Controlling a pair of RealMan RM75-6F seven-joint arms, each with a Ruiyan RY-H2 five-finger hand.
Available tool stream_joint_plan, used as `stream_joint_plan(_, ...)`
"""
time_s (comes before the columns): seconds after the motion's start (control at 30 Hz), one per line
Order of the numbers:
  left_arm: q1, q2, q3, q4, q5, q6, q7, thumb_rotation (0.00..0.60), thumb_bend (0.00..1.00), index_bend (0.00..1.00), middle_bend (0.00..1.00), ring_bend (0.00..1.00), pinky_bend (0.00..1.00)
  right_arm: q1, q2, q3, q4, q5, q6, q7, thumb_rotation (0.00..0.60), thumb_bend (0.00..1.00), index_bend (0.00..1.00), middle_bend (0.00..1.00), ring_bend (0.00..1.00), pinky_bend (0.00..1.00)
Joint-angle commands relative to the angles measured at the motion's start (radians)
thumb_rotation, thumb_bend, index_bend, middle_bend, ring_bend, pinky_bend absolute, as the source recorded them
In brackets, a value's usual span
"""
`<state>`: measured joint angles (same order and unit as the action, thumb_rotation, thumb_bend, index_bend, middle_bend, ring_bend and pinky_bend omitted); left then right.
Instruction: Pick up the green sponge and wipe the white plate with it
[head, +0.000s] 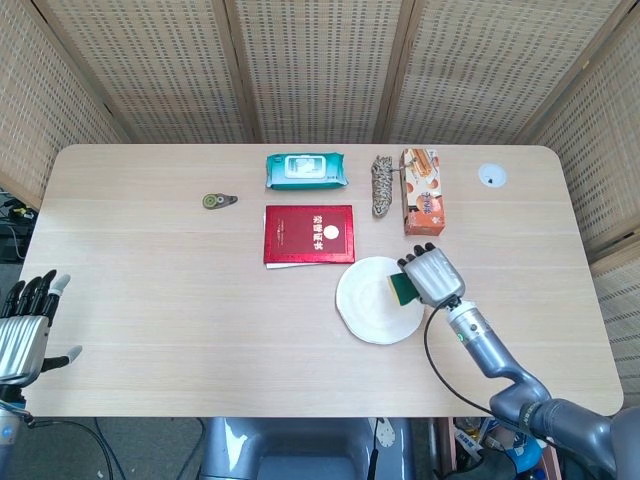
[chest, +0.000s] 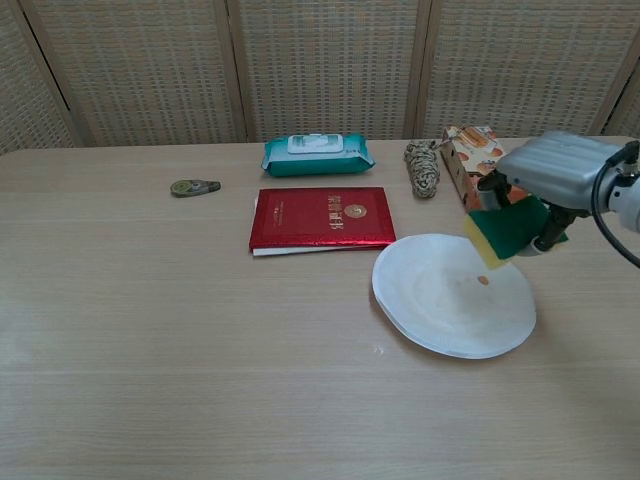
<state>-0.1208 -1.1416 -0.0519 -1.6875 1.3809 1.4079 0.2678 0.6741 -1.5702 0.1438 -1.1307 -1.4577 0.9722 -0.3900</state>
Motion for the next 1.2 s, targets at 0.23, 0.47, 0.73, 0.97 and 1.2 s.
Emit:
stream_joint_plan(0.23, -0.004, 0.003, 0.001, -0.003, -0.01, -0.011, -0.001, 0.6, 0.0, 0.0, 0.0, 0.0, 0.0, 0.075, -0.062, 0.024, -0.012, 0.215, -0.1, -0.573, 0.6, 0.45, 0.51, 0.54, 0.4, 0.55)
stream_joint_plan(0.47, -0.004, 0.004, 0.004, -0.003, -0.011, -0.011, 0.001, 0.6, 0.0, 0.0, 0.0, 0.0, 0.0, 0.075, -0.075, -0.023, -0.063, 0.31, -0.05, -0.87, 0.6, 0.49, 0.51, 0.56, 0.41, 0.55)
stream_joint_plan(0.73, -0.008, -0.001, 0.006, -0.001, -0.013, -0.017, 0.007, 0.6, 0.0, 0.0, 0.0, 0.0, 0.0, 0.08, -0.128, -0.062, -0.055, 0.378, -0.008, -1.017, 0.6, 0.51, 0.51, 0.57, 0.42, 0.56)
stream_joint_plan(0.97, -0.01, 0.0, 0.007, -0.004, -0.015, -0.019, 0.006, 0.6, 0.0, 0.0, 0.0, 0.0, 0.0, 0.103, -0.187, -0.093, -0.007, 0.358, 0.004, -1.05, 0.6, 0.52, 0.51, 0.57, 0.42, 0.58)
stream_joint_plan(1.2, -0.011, 0.006, 0.006, -0.004, -0.023, -0.025, -0.005, 0.6, 0.0, 0.0, 0.0, 0.0, 0.0, 0.111, -0.215, -0.097, 0.044, 0.371, 0.015, -1.077, 0.6, 0.52, 0.51, 0.58, 0.43, 0.58)
